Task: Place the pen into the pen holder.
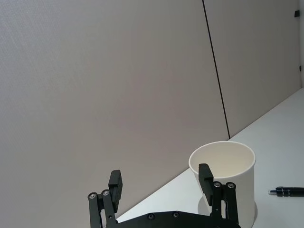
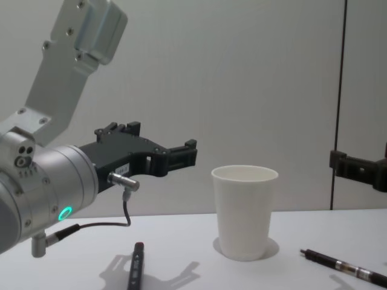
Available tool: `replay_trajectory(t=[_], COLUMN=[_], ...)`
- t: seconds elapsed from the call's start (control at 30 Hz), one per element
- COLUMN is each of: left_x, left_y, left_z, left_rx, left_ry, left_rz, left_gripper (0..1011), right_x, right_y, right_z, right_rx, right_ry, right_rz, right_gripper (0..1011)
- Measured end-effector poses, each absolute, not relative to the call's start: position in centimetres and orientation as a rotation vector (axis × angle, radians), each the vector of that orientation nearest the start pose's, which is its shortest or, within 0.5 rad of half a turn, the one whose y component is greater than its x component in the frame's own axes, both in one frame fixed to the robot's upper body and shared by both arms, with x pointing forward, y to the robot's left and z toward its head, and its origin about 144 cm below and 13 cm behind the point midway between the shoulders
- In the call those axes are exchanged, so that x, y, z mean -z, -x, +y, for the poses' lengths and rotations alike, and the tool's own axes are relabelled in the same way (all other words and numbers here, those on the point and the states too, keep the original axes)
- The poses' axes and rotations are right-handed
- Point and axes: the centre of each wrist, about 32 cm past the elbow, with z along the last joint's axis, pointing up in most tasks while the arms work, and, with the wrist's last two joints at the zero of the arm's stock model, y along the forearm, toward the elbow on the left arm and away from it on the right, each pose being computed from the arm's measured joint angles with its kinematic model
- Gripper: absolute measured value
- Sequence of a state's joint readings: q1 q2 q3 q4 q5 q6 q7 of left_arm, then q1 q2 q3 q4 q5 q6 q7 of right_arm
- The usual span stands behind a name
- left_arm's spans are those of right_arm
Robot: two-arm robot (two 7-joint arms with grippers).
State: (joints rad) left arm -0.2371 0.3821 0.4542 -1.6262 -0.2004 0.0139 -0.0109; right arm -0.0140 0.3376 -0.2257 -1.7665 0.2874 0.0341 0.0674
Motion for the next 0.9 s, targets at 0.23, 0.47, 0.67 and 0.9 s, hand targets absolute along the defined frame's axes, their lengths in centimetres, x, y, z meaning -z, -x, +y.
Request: replay_trajectory(t=[0.23, 0.47, 0.67, 0.9], left_x=[-120.4, -120.4, -120.4, -120.4], left_y=[-49.2, -49.2, -49.2, -49.2], left_z=[19.8, 19.8, 19.8, 19.8], left_rx=[-1.124, -1.124, -1.124, -1.124], left_ry=[-0.061, -0.061, -0.061, -0.061], left_rz=[-0.267, -0.268, -0.268, -0.268], left_gripper=[1001, 1001, 1001, 1001], right_x=[-119.0, -119.2, -119.3, -119.6], right_y=[-44.6, -44.7, -44.3, -43.8], right_z=[-24.2, -25.1, -26.0, -26.8], right_rx=[1.219, 1.214, 1.214, 1.213], right_ry=[-0.015, 0.0, 0.017, 0.04], right_rz=[-0.08, -0.077, -0.068, -0.05], right_gripper=[1001, 1001, 1001, 1001])
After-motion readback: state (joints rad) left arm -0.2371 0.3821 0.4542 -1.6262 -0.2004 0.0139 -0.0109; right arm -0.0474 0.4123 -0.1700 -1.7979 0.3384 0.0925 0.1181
